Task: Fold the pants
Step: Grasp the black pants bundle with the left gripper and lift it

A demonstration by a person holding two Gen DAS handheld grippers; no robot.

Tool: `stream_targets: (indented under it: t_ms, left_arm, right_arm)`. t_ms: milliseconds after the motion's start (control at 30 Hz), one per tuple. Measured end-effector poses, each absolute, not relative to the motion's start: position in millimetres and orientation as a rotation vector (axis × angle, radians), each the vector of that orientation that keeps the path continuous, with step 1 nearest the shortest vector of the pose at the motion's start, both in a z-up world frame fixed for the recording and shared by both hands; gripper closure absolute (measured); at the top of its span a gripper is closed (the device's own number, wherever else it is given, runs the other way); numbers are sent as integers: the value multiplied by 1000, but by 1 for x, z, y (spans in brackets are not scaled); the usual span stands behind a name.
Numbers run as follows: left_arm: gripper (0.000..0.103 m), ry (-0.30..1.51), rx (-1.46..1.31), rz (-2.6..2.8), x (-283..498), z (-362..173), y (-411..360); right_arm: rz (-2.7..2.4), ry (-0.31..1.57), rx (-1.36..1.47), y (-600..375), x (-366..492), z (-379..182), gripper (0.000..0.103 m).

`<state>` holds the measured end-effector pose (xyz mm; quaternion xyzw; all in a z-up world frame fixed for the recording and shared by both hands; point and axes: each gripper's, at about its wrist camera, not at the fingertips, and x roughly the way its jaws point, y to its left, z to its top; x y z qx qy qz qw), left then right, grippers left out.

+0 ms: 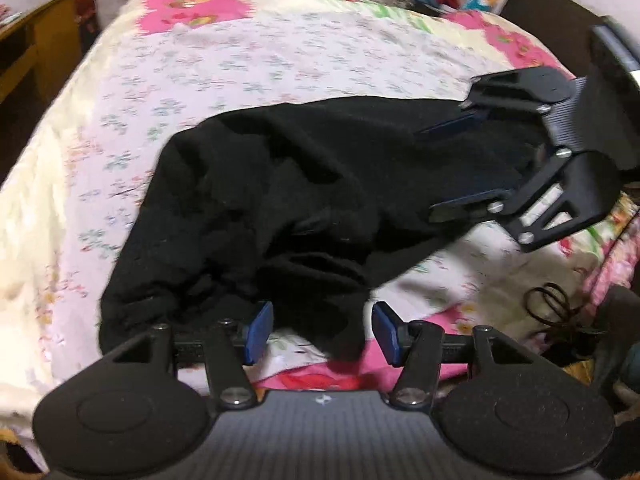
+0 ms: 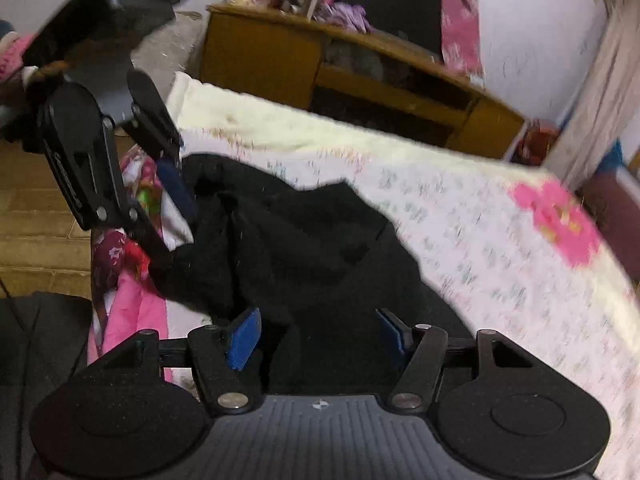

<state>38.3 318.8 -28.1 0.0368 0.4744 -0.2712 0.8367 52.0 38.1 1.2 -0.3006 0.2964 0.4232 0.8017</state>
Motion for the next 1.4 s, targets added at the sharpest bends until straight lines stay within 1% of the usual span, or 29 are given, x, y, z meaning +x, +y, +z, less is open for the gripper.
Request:
stream_targets:
  t_ms: [100, 167, 233, 367, 400, 433, 467, 500, 600, 700, 767, 833, 900, 1000, 1100, 1133, 1233, 1333, 1400]
  left_arm:
    - [41, 1025, 30, -598, 39, -34, 309]
    - [38, 1003, 27, -531, 45, -41, 302]
    - [35, 1014, -55, -470, 56, -50, 301]
    - [35, 974, -125, -311, 76, -56, 299]
    - [40, 963, -118, -295, 80, -53, 298]
    - [53, 953, -101, -296, 84, -48, 297]
    - [60, 951, -83, -300, 87, -43, 295]
    - [71, 947, -56, -314, 93, -34, 295]
    - [75, 922, 34, -356, 105, -9, 293]
    - [75, 849, 151, -389, 111, 24, 289]
    - [75, 801, 274, -403, 115, 42, 284]
    - [75, 718, 454, -417, 112, 53, 275]
    - [75, 657, 558, -425, 104, 60, 268]
    - [74, 613, 558, -420, 98, 68, 267]
    - [74, 644, 548, -478, 104, 64, 261]
    - [74, 662, 530, -507, 107, 63, 261]
    - [74, 671, 525, -538, 110, 66, 262]
    - [74, 675, 526, -549, 109, 72, 268]
    - [74, 680, 532, -554, 110, 76, 274]
  right_arm:
    - [855, 646, -644, 29, 45, -6, 49]
    - [829, 662, -611, 16, 42, -6, 48]
    - [802, 676, -588, 7, 39, -8, 48]
    - [795, 677, -582, -5, 27, -9, 47]
    - [793, 674, -576, -10, 23, -7, 47]
    - [791, 673, -573, -9, 23, -9, 47]
    - [784, 669, -569, -11, 23, -9, 47]
    - [775, 665, -562, -11, 23, -11, 47]
    - [745, 668, -526, -19, 27, -11, 49]
    - [717, 673, -506, -23, 30, -12, 52]
    - [717, 680, -500, -21, 33, -13, 52]
    - [722, 684, -499, -17, 36, -12, 52]
    - [736, 683, -507, -12, 37, -12, 52]
    - [774, 709, -488, -4, 37, -10, 52]
    - [918, 722, -415, 21, 35, -9, 51]
    - [959, 716, -403, 34, 34, -10, 52]
    - [1049, 667, -406, 86, 38, -22, 53]
    - [1098, 676, -396, 128, 57, -40, 54]
    - [1102, 590, -455, 148, 61, -46, 54]
